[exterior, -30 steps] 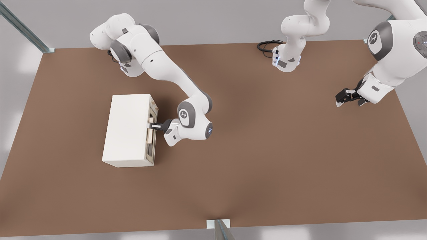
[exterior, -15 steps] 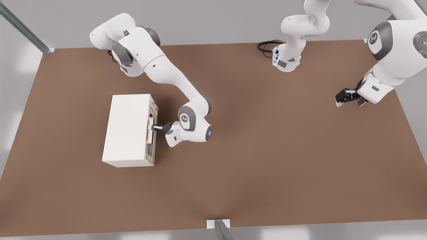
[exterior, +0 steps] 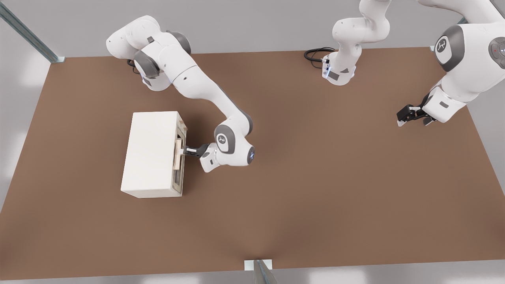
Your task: Keep left arm still and open the oven door with right arm
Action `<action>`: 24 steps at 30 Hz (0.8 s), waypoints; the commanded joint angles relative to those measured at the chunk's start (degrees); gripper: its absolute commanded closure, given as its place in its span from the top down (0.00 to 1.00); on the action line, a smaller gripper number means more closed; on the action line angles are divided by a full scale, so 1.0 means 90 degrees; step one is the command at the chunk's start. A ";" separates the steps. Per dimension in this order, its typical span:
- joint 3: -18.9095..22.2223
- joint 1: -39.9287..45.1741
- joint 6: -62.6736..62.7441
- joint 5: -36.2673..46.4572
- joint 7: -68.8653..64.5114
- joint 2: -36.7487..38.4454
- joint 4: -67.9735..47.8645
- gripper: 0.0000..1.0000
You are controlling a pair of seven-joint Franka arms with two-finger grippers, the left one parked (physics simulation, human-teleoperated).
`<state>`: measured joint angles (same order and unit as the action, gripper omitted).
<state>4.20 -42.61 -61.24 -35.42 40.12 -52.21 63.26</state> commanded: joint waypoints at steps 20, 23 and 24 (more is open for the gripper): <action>0.0091 -0.0031 -0.0158 -0.0206 -0.0454 -0.0166 -0.0183 0.00; 0.0042 -0.0295 -0.0373 0.0214 -0.0367 -0.0166 -0.0711 0.00; 0.0022 -0.0314 -0.0724 0.0917 0.0004 -0.0166 -0.0799 0.00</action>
<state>4.49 -45.12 -64.13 -32.76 37.87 -53.73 56.89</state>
